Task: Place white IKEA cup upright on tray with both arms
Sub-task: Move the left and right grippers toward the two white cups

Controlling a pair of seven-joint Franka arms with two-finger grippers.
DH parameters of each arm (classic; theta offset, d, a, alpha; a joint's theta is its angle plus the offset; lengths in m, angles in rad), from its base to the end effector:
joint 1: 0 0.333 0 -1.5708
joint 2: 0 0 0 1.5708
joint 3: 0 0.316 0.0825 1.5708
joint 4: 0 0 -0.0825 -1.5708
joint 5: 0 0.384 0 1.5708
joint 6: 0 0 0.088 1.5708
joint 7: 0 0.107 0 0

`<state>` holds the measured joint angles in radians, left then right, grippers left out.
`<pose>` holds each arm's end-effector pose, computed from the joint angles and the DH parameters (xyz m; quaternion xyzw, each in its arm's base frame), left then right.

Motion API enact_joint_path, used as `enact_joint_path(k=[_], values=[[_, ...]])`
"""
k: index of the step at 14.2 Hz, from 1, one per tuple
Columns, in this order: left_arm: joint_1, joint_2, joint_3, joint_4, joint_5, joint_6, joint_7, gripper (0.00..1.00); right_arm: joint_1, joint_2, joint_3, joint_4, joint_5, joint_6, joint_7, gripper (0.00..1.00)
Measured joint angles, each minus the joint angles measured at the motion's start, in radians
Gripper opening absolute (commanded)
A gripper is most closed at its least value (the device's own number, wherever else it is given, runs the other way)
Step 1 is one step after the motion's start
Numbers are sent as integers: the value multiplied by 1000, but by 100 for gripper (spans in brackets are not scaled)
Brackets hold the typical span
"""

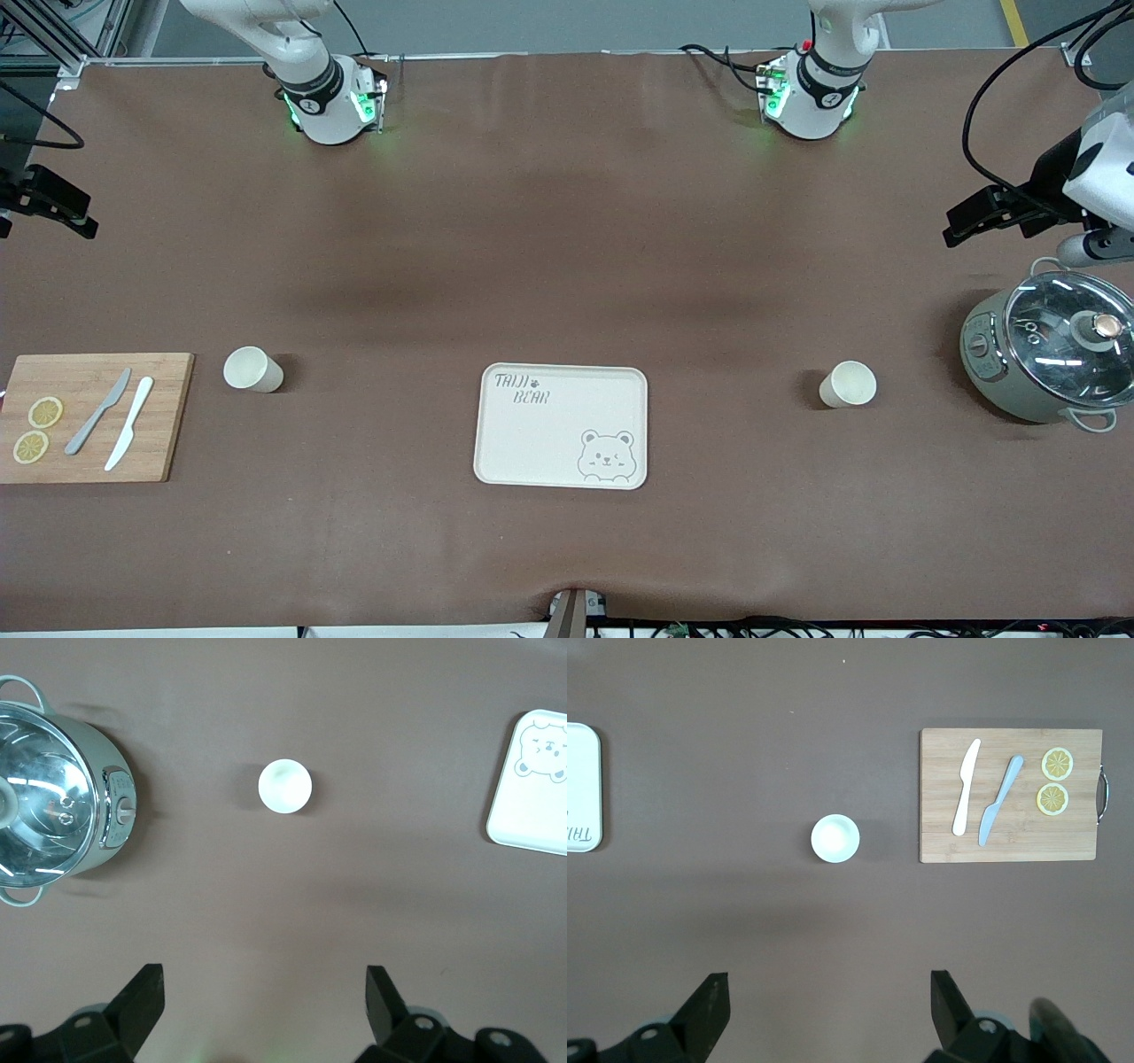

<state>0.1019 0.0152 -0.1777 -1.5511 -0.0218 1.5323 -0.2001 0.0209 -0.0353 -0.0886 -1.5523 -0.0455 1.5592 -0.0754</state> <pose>0.5534 -0.0437 0.6222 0.9979 0.0618 -0.0184 0.0098 0.5411 -0.0426 0.6516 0.9995 0.0031 0.0195 0.0226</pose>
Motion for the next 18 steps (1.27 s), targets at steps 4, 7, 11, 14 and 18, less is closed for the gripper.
enact_joint_path(k=[4, 7, 11, 14, 18], values=[[1, 0, 0, 0, 0, 0, 0, 100, 0, 0, 0, 0, 0, 0, 0, 100], [1, 20, 1, 0, 1, -1, 1, 100, 0, 0, 0, 0, 0, 0, 0, 100], [3, 113, 1, -6, 5, 80, 2, 100, 0, 0, 0, 0, 16, 6, 0, 100], [7, 180, 1, -32, 13, 166, 1, 100, 0, 1, 0, 0, 22, 7, 0, 100], [13, 195, 2, -119, 16, 289, 1, 100, -1, 41, 0, 0, 21, 62, 0, 100]])
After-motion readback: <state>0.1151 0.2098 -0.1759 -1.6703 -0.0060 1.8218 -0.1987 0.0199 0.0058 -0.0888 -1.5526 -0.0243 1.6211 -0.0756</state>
